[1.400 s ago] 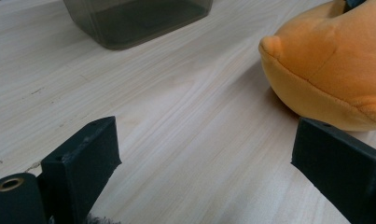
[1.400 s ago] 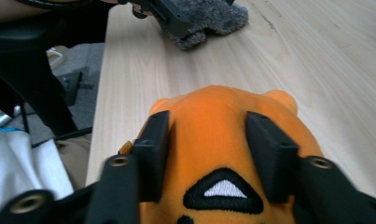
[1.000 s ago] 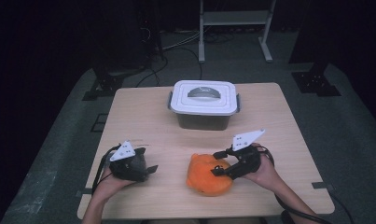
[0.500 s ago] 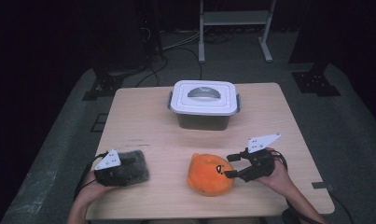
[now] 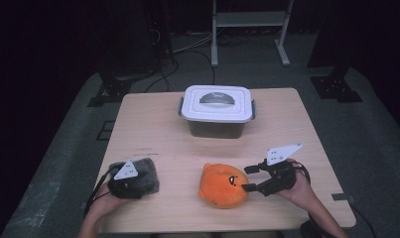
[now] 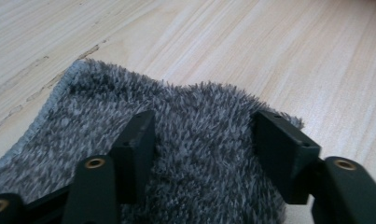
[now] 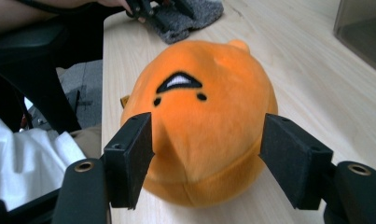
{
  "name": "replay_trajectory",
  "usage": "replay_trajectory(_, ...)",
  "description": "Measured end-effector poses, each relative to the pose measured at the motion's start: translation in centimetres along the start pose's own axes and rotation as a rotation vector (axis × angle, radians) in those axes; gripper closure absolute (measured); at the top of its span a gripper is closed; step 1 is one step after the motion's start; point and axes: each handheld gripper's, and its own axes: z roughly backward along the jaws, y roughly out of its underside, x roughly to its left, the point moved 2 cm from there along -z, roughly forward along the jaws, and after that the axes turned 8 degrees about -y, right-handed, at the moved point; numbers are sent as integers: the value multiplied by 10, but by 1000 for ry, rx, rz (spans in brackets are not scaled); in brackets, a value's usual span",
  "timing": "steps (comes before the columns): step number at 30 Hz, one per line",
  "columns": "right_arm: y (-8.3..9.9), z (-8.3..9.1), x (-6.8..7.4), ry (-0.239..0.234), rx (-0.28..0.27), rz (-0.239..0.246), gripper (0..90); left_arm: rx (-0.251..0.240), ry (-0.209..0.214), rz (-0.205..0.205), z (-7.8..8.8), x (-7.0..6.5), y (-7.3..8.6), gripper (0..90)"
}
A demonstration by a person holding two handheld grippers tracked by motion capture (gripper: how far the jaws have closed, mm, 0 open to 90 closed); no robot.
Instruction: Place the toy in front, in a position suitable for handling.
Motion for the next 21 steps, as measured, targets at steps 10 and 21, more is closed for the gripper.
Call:
replay_trajectory(10, 2, -16, 3, 15, 50, 22, 294, 32, -4, 23, 3, -1, -5, 706)
replay_trajectory(21, 4, -19, -2, 19, 43, 9, 298, -325, 234, 283, 29, 8, -27, 714)
